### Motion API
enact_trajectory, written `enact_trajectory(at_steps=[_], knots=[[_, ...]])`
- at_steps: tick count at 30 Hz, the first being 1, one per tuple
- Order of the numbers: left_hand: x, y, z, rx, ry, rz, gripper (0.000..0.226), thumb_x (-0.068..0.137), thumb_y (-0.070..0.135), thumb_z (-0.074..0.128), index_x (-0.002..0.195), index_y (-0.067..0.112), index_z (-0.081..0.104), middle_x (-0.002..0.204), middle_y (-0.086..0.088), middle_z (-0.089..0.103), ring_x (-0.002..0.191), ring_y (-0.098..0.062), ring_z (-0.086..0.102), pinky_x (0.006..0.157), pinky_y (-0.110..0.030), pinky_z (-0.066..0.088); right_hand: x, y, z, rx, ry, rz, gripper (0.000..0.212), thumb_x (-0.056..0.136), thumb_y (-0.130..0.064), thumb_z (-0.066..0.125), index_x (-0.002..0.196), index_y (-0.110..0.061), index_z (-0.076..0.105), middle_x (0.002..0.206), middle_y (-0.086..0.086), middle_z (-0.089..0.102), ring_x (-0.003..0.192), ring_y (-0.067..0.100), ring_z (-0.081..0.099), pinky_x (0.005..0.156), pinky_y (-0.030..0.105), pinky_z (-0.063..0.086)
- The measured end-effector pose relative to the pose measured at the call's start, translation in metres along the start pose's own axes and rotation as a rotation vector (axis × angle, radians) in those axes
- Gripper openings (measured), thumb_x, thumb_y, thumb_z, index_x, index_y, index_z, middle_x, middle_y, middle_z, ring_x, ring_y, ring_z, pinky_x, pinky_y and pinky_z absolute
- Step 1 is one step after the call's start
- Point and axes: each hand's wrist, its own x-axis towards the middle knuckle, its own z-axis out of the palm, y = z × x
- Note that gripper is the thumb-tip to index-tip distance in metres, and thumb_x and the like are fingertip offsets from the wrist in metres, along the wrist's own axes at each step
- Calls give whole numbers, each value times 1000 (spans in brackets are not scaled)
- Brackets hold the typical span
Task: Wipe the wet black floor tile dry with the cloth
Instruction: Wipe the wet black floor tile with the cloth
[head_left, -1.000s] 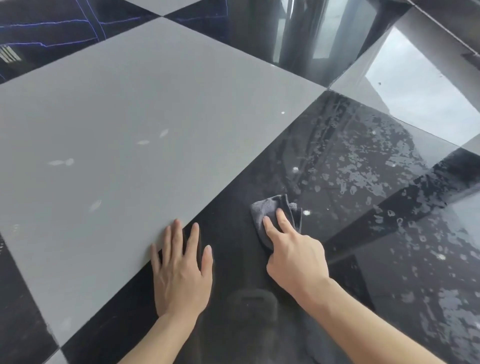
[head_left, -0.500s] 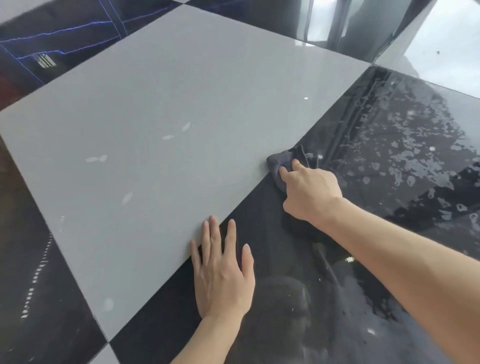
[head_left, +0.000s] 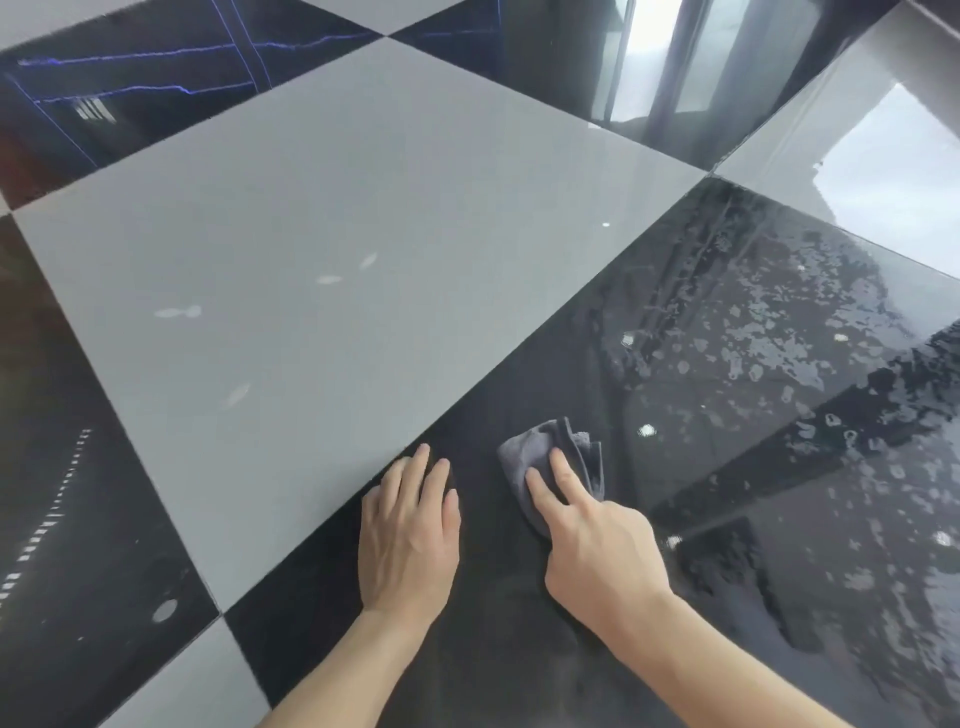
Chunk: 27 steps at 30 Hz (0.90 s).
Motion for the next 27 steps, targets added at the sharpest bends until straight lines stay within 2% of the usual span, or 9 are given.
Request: enact_trajectory(at_steps=[3,6,10,13,15,17,20,24,27], knots=[[-20,-7,-15,-32,-52,31,43,68,-10,71,107,7,66,107,-8,67,87,-28,64,69,-39,53,-24,-12,6,31,-56,5,77,82,-16,45,148,-26,8,158,-3,-6,82,23,60,59,28,32],[-26,-17,-36,-168,-93,-68,43,80,-12,58,118,8,61,97,-5,68,77,-25,64,67,-36,53,-39,-20,10,30,-91,-2,76,82,-16,45,148,-25,8,157,-1,-7,88,25,62,60,29,32],[-43,-29,-57,-169,-58,-24,47,86,-8,47,125,15,56,110,-1,60,87,-24,61,74,-35,50,-50,-25,10,-16,-82,-8,76,83,-17,45,148,-25,8,158,-2,-4,89,24,62,59,28,33],[-62,-40,-61,-129,-69,-66,58,80,-12,45,128,19,53,135,1,44,112,-22,49,94,-28,39,-54,-28,12,-74,-81,-4,76,82,-16,43,149,-25,8,158,-2,-2,92,23,62,56,28,32],[-70,-48,-59,-51,-115,-56,55,86,-1,44,136,22,44,149,1,32,131,-17,35,106,-28,28,-55,-29,14,-94,-86,4,77,82,-15,42,149,-25,7,158,-1,-3,92,23,62,55,28,31],[-70,-57,-54,18,-141,-68,48,94,16,41,141,23,36,154,1,24,138,-14,25,110,-28,22,-53,-30,15,-98,-87,7,77,82,-15,42,150,-25,5,158,0,-5,90,23,62,56,28,31],[-58,-62,-46,63,-135,-186,45,92,22,48,137,18,46,149,-5,36,137,-20,32,109,-36,28,-44,-20,20,-97,-81,2,79,83,-16,42,149,-28,1,158,-3,-11,88,22,60,58,28,32],[-48,-68,-37,92,-93,-190,38,75,9,71,113,7,67,124,-13,61,115,-29,57,91,-45,49,-16,0,7,-117,-18,27,78,82,-18,42,148,-33,4,158,-7,-7,88,21,63,61,25,35],[-51,-75,-30,114,-48,-156,35,78,4,66,113,7,67,124,-13,61,114,-30,58,89,-46,51,9,6,-4,-106,29,49,76,81,-19,44,148,-34,11,158,-9,1,90,22,64,59,26,36]])
